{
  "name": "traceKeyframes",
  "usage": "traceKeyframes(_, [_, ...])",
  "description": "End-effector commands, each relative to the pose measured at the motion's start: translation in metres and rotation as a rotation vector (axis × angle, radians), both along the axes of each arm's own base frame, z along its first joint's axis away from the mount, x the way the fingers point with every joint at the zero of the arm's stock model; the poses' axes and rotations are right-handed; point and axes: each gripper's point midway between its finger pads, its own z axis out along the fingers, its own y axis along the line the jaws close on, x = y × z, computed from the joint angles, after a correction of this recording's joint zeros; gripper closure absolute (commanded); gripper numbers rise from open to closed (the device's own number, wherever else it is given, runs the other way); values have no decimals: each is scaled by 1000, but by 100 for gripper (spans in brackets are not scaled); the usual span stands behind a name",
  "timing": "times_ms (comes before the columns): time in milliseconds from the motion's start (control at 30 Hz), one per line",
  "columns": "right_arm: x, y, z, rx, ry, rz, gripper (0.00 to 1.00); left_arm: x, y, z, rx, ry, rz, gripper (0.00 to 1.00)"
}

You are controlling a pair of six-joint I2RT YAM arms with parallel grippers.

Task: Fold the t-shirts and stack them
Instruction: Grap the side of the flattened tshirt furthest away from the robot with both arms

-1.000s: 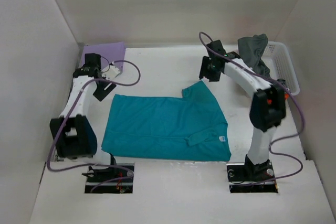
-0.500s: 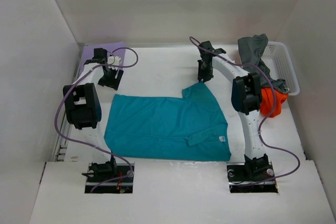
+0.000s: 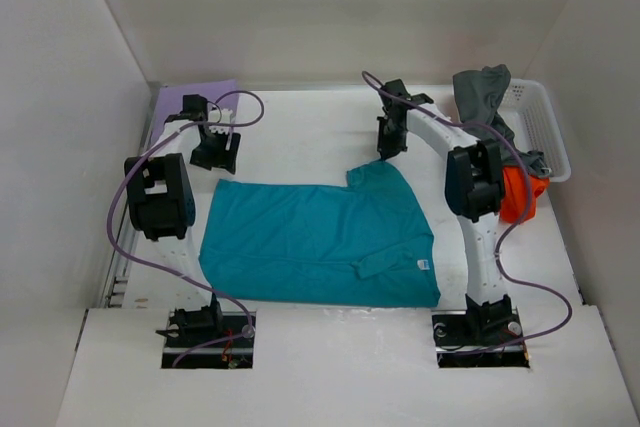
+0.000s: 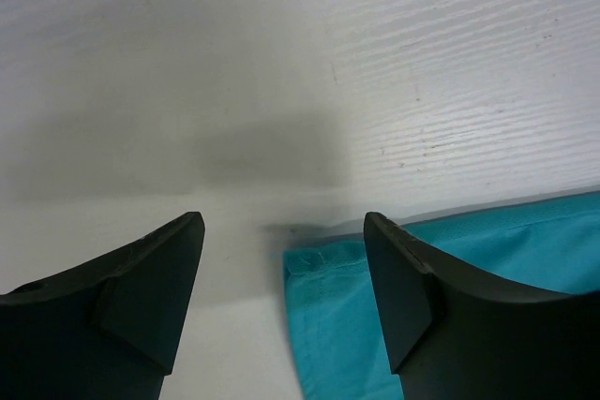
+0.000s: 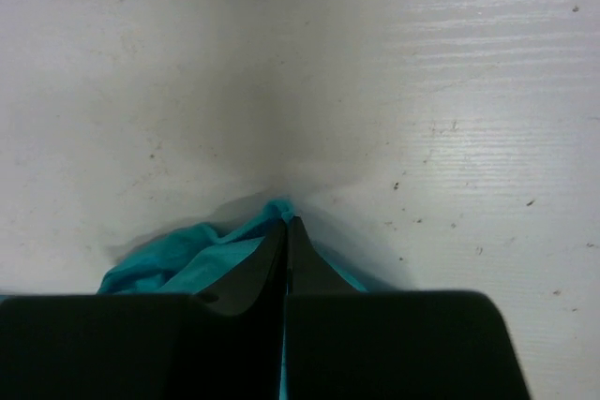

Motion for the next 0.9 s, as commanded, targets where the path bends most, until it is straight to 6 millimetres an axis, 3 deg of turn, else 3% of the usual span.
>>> traceKeyframes(0, [8, 18, 58, 87, -137, 8, 100, 3, -12, 6, -77, -15, 15, 33])
traceKeyframes(167, [2, 26, 73, 123, -171, 13, 100, -7, -24, -18, -78, 52, -3, 36])
traceKeyframes(300, [-5, 23, 77, 123, -182, 8, 100, -29, -22, -29, -55, 135, -9, 41])
traceKeyframes(433, [-9, 23, 81, 141, -201, -7, 100, -39, -20, -23, -64, 143, -12, 45])
traceKeyframes(600, [-15, 24, 90, 162, -225, -13, 100, -54, -25, -20, -61, 169, -33, 60])
traceKeyframes(733, [-19, 23, 93, 156, -230, -6, 100, -48, -25, -5, -58, 119, -33, 46])
traceKeyframes(867, [-24, 27, 92, 157, -229, 6, 100, -30, -21, 18, -66, 26, 3, 41])
